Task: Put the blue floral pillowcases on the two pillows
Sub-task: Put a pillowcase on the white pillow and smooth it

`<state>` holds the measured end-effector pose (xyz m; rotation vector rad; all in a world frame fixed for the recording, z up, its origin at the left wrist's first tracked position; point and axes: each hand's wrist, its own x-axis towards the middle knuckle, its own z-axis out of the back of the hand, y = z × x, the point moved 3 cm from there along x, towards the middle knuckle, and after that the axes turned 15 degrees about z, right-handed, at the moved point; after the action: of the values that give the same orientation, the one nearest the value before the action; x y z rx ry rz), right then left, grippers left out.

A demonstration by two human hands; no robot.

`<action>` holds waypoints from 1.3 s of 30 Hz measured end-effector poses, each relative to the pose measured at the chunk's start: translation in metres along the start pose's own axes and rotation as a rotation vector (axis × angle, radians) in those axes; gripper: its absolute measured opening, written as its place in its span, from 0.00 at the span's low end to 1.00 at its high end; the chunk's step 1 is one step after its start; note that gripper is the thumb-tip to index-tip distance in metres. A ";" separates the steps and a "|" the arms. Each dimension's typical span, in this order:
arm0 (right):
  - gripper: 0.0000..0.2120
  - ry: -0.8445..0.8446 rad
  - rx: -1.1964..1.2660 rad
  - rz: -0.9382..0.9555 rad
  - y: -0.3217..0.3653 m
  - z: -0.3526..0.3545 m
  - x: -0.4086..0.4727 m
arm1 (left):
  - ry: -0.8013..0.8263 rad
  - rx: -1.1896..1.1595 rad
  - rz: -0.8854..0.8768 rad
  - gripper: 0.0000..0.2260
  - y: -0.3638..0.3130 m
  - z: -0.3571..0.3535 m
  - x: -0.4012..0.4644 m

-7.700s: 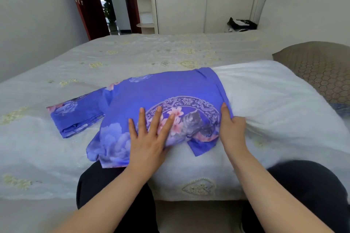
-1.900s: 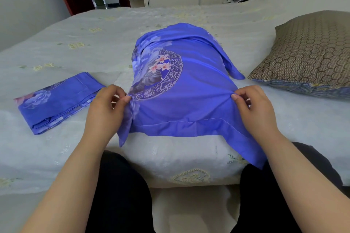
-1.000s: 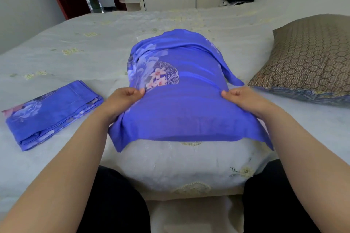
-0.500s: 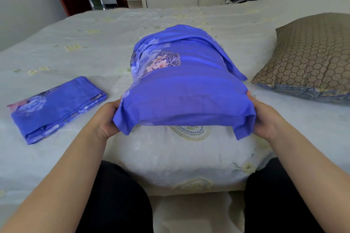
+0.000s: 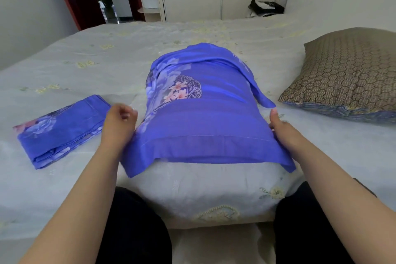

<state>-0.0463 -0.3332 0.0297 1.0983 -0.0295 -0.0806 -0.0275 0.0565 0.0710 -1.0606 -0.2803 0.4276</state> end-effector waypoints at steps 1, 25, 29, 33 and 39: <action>0.38 0.076 0.161 -0.043 0.007 -0.004 -0.004 | -0.064 -0.049 -0.110 0.05 -0.018 0.001 -0.009; 0.12 0.280 -0.403 0.580 0.221 -0.049 0.013 | 1.152 -1.131 0.619 0.21 -0.056 -0.137 -0.104; 0.14 0.546 -0.594 0.552 0.161 -0.125 0.019 | 0.961 -1.122 0.814 0.32 -0.006 -0.108 -0.083; 0.20 0.537 -0.299 0.640 0.145 -0.152 0.000 | 0.897 -1.089 0.743 0.29 0.008 -0.076 -0.060; 0.24 0.105 -0.471 1.034 0.120 -0.088 -0.034 | 0.741 -0.978 0.609 0.22 -0.011 -0.059 -0.039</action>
<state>-0.0684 -0.1979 0.0967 0.5140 -0.4552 0.8577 -0.0351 -0.0121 0.0529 -2.1917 0.5851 0.4013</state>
